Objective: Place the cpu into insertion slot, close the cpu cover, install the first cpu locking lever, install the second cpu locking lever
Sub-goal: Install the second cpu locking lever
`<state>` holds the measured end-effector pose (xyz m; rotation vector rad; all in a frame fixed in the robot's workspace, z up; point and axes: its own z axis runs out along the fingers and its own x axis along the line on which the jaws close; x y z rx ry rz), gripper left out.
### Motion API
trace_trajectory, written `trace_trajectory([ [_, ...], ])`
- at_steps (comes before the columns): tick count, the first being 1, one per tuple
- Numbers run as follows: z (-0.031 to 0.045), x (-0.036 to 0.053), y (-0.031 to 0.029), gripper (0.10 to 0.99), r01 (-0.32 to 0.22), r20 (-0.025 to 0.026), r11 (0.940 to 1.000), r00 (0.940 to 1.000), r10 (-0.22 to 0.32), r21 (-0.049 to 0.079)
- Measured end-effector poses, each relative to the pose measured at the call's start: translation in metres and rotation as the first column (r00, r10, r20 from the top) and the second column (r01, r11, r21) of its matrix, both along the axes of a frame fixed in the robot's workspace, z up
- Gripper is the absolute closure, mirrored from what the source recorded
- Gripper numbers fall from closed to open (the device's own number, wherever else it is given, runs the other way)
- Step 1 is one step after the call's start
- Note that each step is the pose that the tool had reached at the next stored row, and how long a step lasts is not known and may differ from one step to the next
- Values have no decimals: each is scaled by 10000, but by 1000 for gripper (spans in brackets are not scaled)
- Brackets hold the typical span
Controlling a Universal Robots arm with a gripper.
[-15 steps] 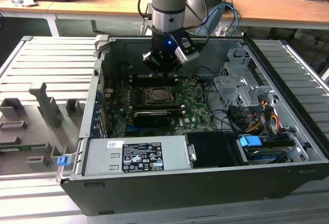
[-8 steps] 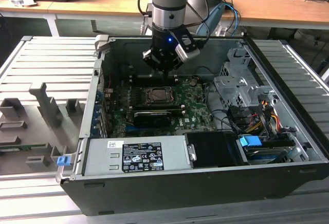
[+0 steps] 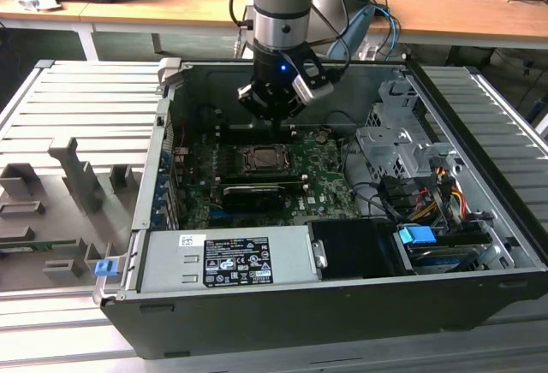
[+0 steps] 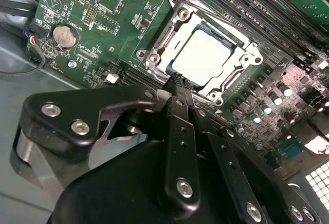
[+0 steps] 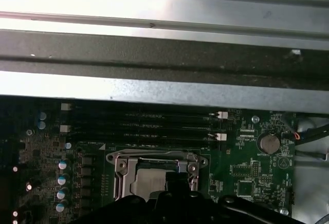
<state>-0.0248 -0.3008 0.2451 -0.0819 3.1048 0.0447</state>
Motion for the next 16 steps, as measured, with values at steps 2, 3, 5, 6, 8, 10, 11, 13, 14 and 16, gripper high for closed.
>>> trace_trajectory([
  [2, 0, 0, -9, 980, 0, 0, 10000, 10000, 0, 0],
  [3, 0, 0, -12, 980, 0, 0, 10000, 10000, 0, 0],
  [5, 0, 0, -22, 980, 0, 0, 10000, 10000, 0, -1],
  [6, 0, 0, -25, 980, 0, 0, 10000, 10000, 0, 0],
  [8, 0, 0, -33, 980, 0, -1, 10000, 10000, 0, -1],
  [10, 0, 0, -40, 980, -1, 0, 10000, 10000, 1, 0],
  [11, 1, 0, -47, 980, -1, -1, 10000, 10000, 1, -2],
  [13, 0, 0, -62, 980, -1, -1, 10000, 10000, 1, -1],
  [14, 0, 0, -65, 980, -1, 0, 10000, 10000, 1, -1],
  [16, 0, 0, -72, 980, -1, 0, 10000, 10000, 1, 0],
])
